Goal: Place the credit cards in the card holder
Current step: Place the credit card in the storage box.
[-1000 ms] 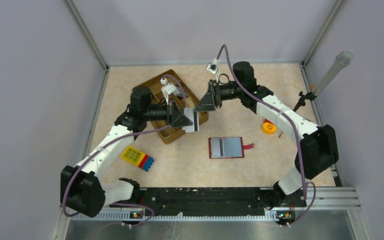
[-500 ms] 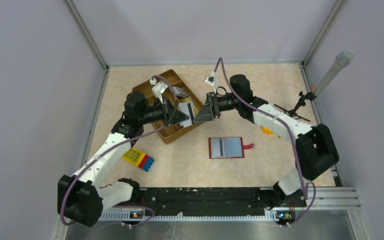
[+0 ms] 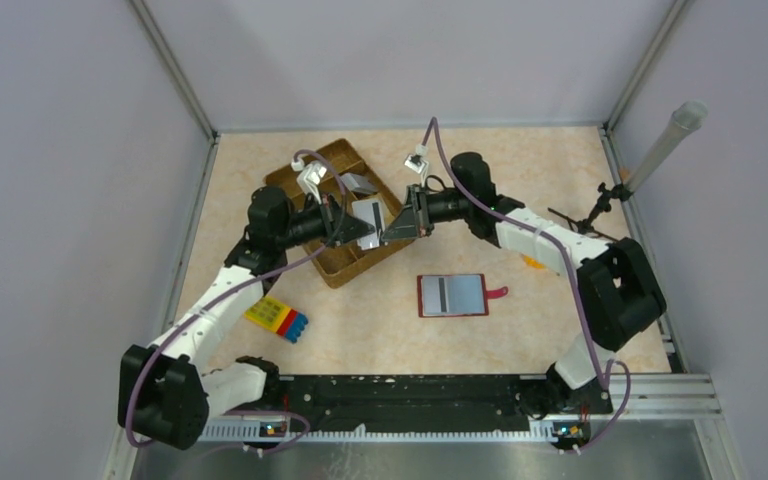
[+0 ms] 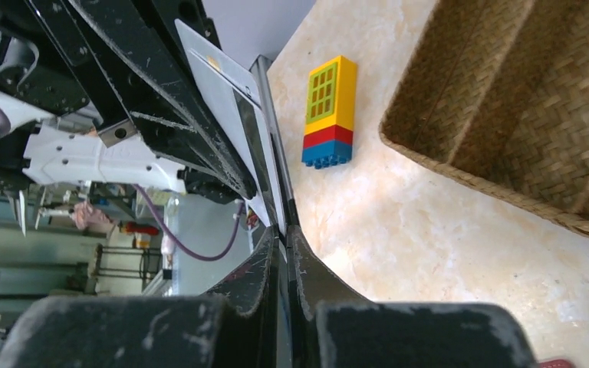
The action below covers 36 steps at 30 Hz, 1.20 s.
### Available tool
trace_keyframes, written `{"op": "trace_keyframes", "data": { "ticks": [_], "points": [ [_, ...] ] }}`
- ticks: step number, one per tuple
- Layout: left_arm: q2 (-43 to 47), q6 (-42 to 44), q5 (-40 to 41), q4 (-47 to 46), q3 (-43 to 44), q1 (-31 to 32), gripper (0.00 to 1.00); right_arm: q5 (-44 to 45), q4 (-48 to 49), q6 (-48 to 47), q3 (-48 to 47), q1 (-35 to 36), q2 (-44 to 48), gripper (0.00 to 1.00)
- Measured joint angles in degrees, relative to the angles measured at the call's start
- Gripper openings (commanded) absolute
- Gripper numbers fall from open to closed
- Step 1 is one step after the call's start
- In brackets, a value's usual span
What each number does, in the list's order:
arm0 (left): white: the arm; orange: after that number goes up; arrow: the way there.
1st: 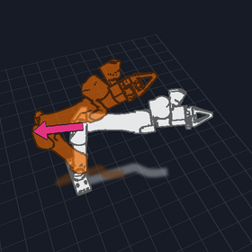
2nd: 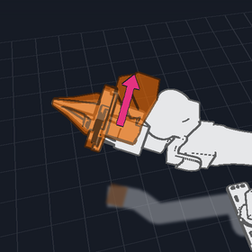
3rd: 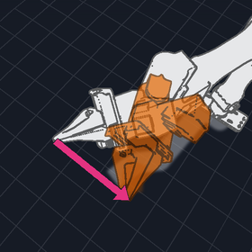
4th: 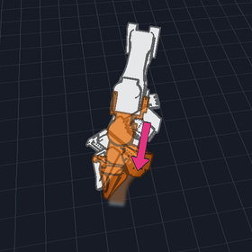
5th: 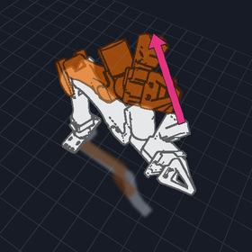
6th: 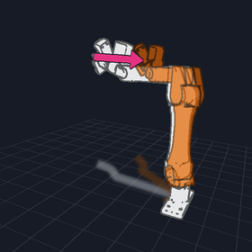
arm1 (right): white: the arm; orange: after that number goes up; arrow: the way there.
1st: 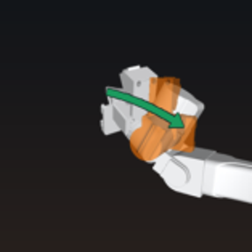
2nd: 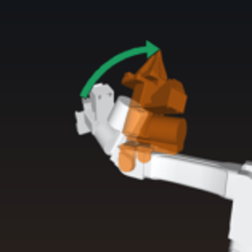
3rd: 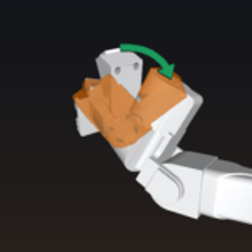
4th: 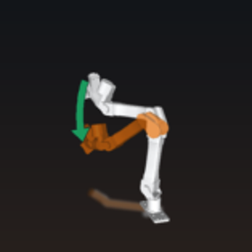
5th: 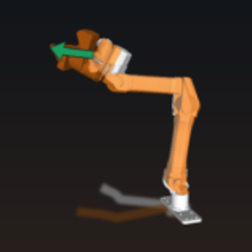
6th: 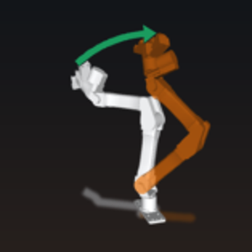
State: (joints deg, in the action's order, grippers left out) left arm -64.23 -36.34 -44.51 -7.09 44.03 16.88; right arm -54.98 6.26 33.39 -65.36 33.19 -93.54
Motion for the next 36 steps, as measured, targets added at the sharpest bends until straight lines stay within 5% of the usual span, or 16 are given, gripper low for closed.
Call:
{"op": "trace_keyframes", "data": {
  "ticks": [16, 23, 29, 36],
  "points": [
    [-20.79, -4.28, 6.01, -9.64, 1.49, -0.42, 0.01, 15.26, 1.33, 0.09, 0.55, -3.96, -8.85, 0.0],
    [-27.47, -4.72, 4.46, -11.87, 4.61, -0.76, 0.0, 14.69, 4.44, -0.39, 0.61, -5.81, -12.39, 0.0],
    [-27.89, -5.2, 2.62, -12.87, 4.68, -1.29, 0.0, 13.05, 5.31, -2.4, 1.16, -6.14, -12.44, 0.3],
    [-26.49, -5.88, -0.07, -14.36, 5.07, -2.29, 0.0, 8.92, 5.4, -4.07, 4.7, -7.08, -12.44, 0.43]
  ]
}}
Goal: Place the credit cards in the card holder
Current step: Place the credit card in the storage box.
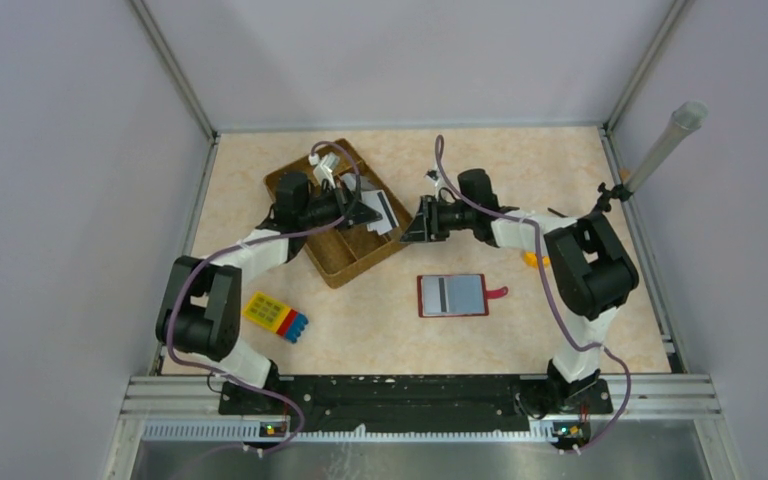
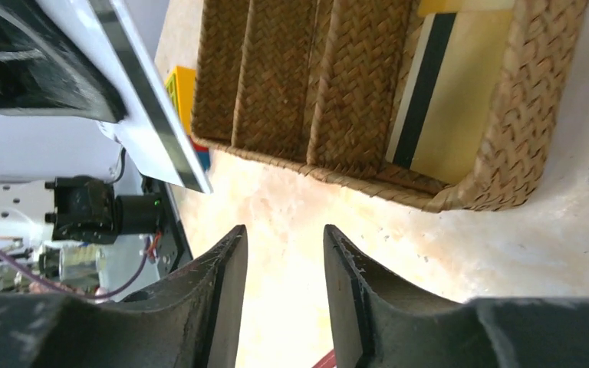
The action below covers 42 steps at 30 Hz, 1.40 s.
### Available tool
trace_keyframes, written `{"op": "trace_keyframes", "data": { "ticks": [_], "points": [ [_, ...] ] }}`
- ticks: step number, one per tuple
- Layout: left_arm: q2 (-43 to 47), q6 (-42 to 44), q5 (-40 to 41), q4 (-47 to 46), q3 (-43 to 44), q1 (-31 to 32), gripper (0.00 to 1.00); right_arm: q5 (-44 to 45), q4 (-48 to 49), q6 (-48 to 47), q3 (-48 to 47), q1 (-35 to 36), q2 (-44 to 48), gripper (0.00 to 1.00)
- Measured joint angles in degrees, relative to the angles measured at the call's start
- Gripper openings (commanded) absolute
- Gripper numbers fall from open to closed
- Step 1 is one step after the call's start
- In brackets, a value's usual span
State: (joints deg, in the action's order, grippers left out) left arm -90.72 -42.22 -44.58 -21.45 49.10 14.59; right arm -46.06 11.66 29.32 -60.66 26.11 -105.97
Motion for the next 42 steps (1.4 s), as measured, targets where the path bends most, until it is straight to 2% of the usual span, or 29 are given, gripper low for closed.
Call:
{"op": "trace_keyframes", "data": {
  "ticks": [4, 15, 30, 34, 38, 42],
  "points": [
    [2.38, 0.02, -2.64, -0.02, 0.0, 0.02, 0.0, -3.96, 2.6, -0.22, 0.33, -0.02, 0.33, 0.52],
    [4.13, 0.07, -3.52, 0.04, -0.02, 0.02, 0.0, -8.26, 6.64, 0.96, 0.31, -0.04, 2.21, 0.55],
    [4.26, 0.09, -5.53, 0.04, 0.0, 0.42, 0.0, -10.93, 11.02, 5.18, 0.24, -0.04, 2.21, 0.27],
    [4.22, 0.13, -5.55, 0.04, 0.0, 0.59, 0.0, -11.23, 11.54, 5.84, 0.22, -0.04, 2.21, 0.23],
    [4.2, 0.26, -5.53, 0.04, 0.0, 0.7, 0.0, -11.21, 11.56, 6.36, 0.2, -0.04, 2.21, 0.08],
    [3.91, 0.68, -5.38, 0.02, 0.02, 0.59, 0.0, -10.64, 11.39, 6.84, 0.17, -0.07, 2.21, 0.0]
  ]
}}
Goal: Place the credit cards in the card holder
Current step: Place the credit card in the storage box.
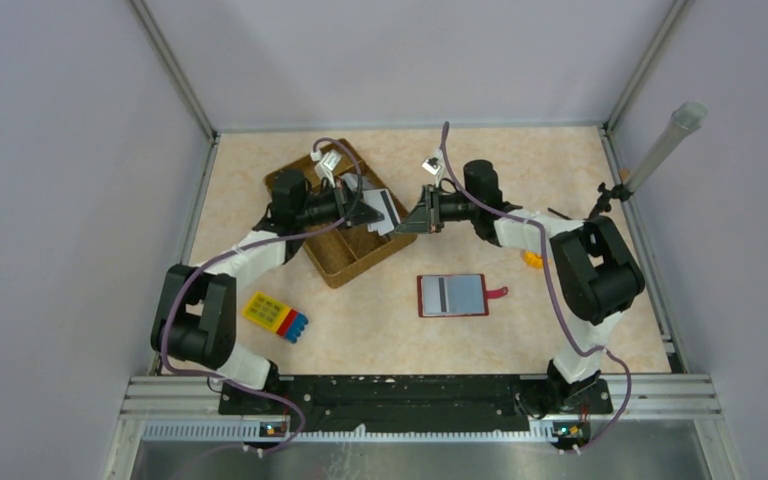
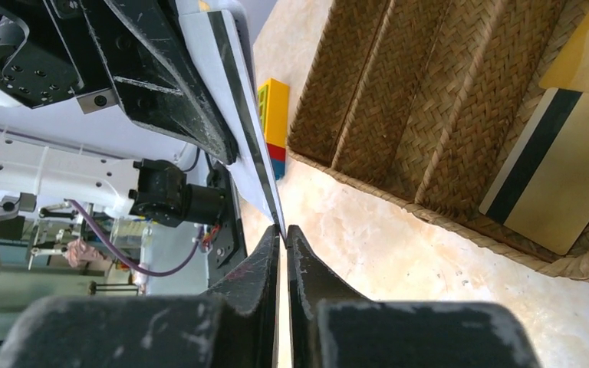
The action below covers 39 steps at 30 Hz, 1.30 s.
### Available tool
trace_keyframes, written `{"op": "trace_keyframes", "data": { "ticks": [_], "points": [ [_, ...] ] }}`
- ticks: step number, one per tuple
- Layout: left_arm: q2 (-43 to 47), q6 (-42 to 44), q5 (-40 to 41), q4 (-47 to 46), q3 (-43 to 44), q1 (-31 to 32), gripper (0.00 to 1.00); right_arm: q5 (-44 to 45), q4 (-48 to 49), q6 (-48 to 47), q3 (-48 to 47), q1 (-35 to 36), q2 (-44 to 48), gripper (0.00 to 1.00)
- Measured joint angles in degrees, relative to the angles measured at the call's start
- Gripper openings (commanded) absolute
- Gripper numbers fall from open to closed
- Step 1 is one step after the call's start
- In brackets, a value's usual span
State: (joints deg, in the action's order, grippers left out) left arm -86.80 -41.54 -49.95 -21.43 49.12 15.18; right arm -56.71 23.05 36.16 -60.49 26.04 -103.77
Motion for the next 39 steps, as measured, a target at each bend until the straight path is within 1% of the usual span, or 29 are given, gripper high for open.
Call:
{"op": "trace_keyframes", "data": {
  "ticks": [3, 7, 9, 11, 15, 20, 29, 33, 37, 39],
  "points": [
    [-1.07, 0.33, 0.26, 0.0, 0.44, -0.17, 0.06, 1.11, -0.31, 0.15, 0.0, -0.09, 0.0, 0.0],
    [-2.8, 1.01, 0.92, 0.13, 1.73, -0.13, 0.08, 3.1, -0.07, 0.98, 0.04, -0.85, -0.04, 0.0],
    [-3.61, 1.25, 1.11, 0.24, 2.6, -0.02, 0.16, 3.8, 0.63, 1.42, 0.07, -1.29, -0.26, 0.0],
    [-4.81, 1.77, 1.33, 0.35, 3.8, 0.11, 0.19, 4.68, 1.2, 1.6, 0.09, -1.64, -0.57, 0.0],
    [-7.89, 2.45, 2.05, 0.55, 5.92, 0.2, 0.2, 7.37, 0.63, 1.42, 0.09, -2.12, -1.18, 0.0],
    [-11.96, 3.08, 4.81, 0.76, 8.15, 0.17, 0.28, 11.91, -2.23, 0.61, 0.07, -2.49, -2.23, 0.0],
    [-18.12, 2.47, 10.25, 0.57, 10.21, -1.53, 0.33, 19.23, -8.98, -2.27, 0.07, -3.3, -2.82, 0.0],
    [-19.12, 3.15, 12.9, 1.6, 11.06, -1.66, 0.46, 19.91, -10.47, -3.34, 0.07, -3.34, -2.82, 0.0],
    [-18.91, 5.33, 15.65, 4.02, 11.1, -1.7, 0.69, 20.02, -11.43, -4.52, 0.11, -3.34, -2.69, 0.0],
    [-17.7, 6.27, 16.17, 5.03, 11.1, -1.7, 0.76, 20.0, -11.93, -5.01, 0.68, -3.34, -1.81, 0.0]
  ]
}}
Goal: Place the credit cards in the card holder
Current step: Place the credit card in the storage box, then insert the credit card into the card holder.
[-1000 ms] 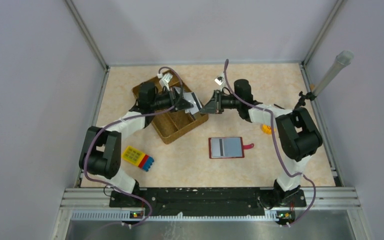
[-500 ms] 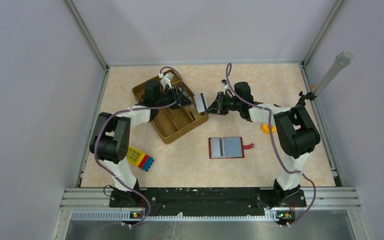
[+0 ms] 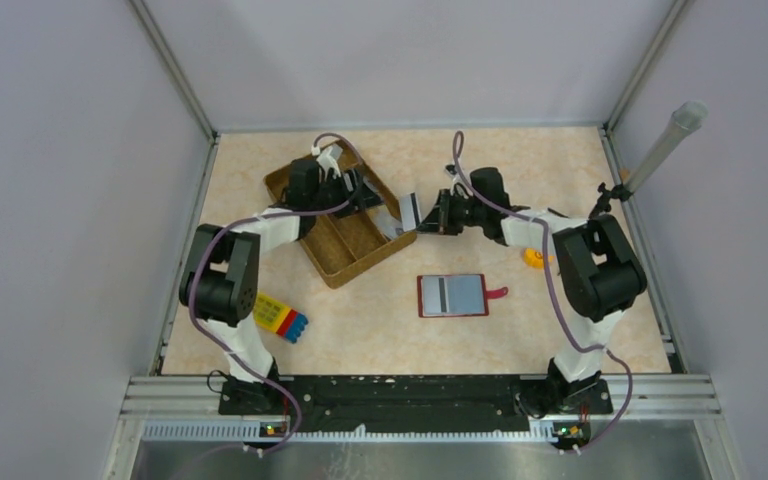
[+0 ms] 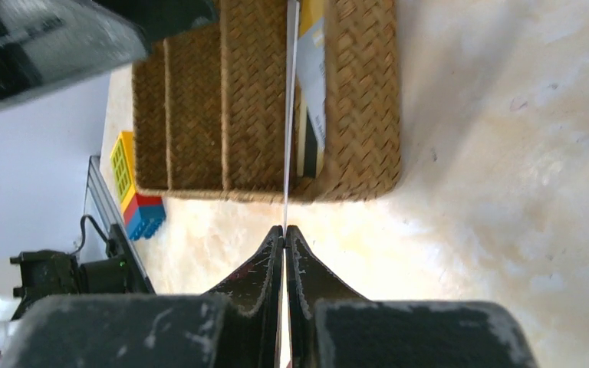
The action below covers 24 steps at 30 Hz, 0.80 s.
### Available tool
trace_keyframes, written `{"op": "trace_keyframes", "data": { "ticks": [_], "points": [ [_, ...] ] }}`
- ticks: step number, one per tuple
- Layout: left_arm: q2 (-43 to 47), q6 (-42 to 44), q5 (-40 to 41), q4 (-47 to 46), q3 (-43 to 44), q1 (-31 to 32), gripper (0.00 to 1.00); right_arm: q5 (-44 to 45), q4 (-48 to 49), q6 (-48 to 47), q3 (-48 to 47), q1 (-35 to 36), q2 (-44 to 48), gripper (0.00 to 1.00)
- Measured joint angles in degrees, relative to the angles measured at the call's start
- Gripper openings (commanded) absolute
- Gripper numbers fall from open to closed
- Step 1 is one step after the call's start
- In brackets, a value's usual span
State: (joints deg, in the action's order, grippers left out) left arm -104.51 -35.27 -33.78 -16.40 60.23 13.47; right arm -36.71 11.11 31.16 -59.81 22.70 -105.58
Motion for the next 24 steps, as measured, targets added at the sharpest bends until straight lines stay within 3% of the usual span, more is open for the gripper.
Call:
{"op": "trace_keyframes", "data": {
  "ticks": [5, 10, 16, 17, 21, 24],
  "points": [
    [7.93, 0.87, -1.14, 0.92, -2.16, 0.04, 0.83, -1.51, -0.55, -0.52, 5.03, 0.0, 8.31, 0.0],
    [18.32, -3.78, -7.19, -5.44, -8.94, 0.98, 0.86, -5.66, 3.15, 1.49, 10.97, 0.0, 20.92, 0.0],
    [24.33, -10.01, -13.38, -12.0, -12.74, 6.99, 0.89, -11.47, 9.81, 6.43, 14.82, 0.0, 30.58, 0.0],
    [24.65, -11.5, -14.16, -13.77, -13.18, 8.33, 0.87, -12.37, 10.91, 7.17, 15.23, 0.0, 31.39, 0.0],
    [25.35, -17.66, -16.33, -20.96, -15.28, 12.79, 0.59, -15.87, 13.77, 10.75, 17.03, 0.02, 33.66, 0.0],
    [25.88, -21.0, -16.35, -24.63, -16.31, 13.64, 0.55, -17.35, 14.1, 11.89, 17.79, 0.02, 35.32, 0.0]
  ]
}}
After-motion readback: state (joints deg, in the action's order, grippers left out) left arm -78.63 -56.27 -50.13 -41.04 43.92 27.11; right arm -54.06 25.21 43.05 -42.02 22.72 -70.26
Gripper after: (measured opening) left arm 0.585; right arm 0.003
